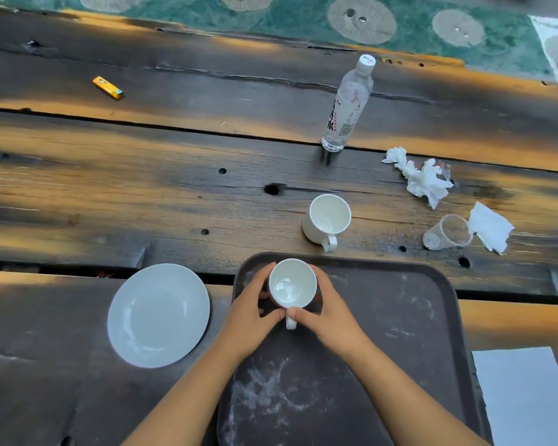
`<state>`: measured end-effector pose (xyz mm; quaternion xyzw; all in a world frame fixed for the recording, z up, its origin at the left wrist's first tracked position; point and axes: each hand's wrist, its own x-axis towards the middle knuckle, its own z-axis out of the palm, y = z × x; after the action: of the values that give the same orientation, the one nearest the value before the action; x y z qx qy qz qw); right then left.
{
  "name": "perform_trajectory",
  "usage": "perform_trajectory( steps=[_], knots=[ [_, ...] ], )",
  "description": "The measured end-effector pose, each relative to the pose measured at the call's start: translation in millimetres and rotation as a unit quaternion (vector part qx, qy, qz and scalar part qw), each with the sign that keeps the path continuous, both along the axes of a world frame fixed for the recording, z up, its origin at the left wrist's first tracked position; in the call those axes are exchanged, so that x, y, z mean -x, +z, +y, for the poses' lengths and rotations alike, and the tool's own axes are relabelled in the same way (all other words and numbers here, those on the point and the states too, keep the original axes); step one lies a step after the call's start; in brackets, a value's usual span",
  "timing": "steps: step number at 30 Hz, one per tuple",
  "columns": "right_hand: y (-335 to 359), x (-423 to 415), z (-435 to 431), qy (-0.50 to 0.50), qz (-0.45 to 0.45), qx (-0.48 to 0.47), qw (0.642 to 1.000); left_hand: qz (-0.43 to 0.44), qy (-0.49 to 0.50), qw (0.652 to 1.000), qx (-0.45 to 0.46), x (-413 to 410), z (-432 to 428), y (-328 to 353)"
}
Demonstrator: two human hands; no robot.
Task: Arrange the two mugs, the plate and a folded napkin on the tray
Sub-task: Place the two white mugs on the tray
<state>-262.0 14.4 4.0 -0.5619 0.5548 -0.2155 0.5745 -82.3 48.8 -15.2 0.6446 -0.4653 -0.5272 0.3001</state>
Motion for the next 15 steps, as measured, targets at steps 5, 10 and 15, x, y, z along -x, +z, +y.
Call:
perform_trajectory(
  steps=[5, 10, 15],
  knots=[
    [-2, 2, 0, 0.007, -0.002, -0.011, 1.000, 0.004, 0.006, 1.000, -0.003, 2, 1, -2],
    [-2, 2, 1, 0.012, -0.020, -0.026, 0.999, 0.003, 0.003, 1.000, -0.005, 2, 0, -2],
    [-1, 5, -4, 0.035, -0.014, -0.034, 0.999, 0.004, -0.007, 1.000, -0.015, 3, 0, 7]
  ],
)
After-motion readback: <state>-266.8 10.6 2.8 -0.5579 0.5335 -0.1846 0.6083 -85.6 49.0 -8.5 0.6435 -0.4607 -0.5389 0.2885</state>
